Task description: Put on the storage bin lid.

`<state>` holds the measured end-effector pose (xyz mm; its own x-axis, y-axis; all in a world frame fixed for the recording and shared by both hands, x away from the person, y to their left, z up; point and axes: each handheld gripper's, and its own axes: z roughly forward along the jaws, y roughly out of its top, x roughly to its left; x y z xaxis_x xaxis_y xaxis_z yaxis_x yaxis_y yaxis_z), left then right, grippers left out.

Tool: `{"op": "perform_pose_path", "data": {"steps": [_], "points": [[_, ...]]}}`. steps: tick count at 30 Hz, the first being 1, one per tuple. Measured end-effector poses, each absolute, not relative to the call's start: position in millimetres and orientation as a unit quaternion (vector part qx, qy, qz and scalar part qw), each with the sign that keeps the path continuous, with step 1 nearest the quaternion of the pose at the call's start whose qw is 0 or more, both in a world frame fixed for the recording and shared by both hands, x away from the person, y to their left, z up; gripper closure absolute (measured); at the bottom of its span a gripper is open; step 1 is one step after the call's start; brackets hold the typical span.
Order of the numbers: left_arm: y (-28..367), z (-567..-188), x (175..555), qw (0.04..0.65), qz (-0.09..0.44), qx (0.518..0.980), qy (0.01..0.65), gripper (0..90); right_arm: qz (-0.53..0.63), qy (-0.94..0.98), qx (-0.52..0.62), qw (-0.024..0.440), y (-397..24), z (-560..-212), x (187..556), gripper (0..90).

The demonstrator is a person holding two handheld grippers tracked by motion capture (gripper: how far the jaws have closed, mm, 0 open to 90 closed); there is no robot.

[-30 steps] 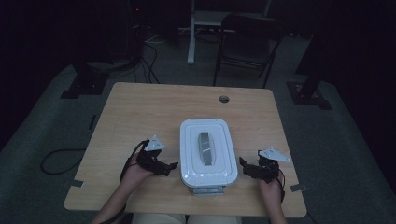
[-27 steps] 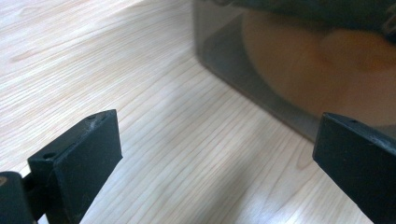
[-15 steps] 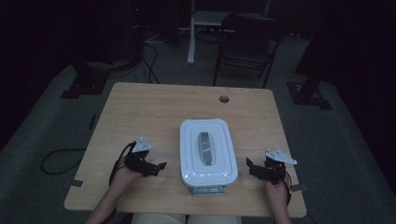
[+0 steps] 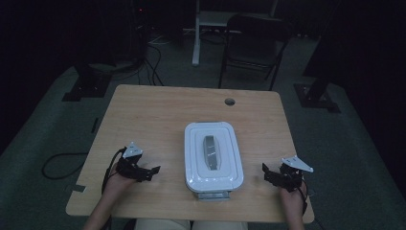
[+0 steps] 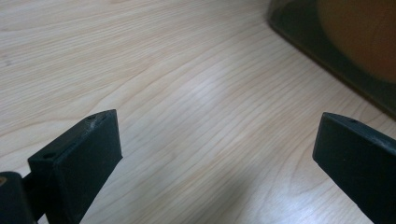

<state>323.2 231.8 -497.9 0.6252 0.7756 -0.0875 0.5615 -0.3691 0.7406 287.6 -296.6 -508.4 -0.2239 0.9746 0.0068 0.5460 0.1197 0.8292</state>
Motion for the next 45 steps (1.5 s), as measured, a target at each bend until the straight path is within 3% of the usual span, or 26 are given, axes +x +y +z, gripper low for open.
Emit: {"op": "perform_pose_path", "data": {"steps": [32,45], "points": [[299,-514,297,0.354,0.178,0.762,0.512,1.9,0.320,0.673,0.605,0.279,-321,-525,284,13.5],[314,-523,296,0.295,0.225,0.741,0.560,1.9,0.295,0.680,0.618,0.260,-322,-528,289,13.2]]}}
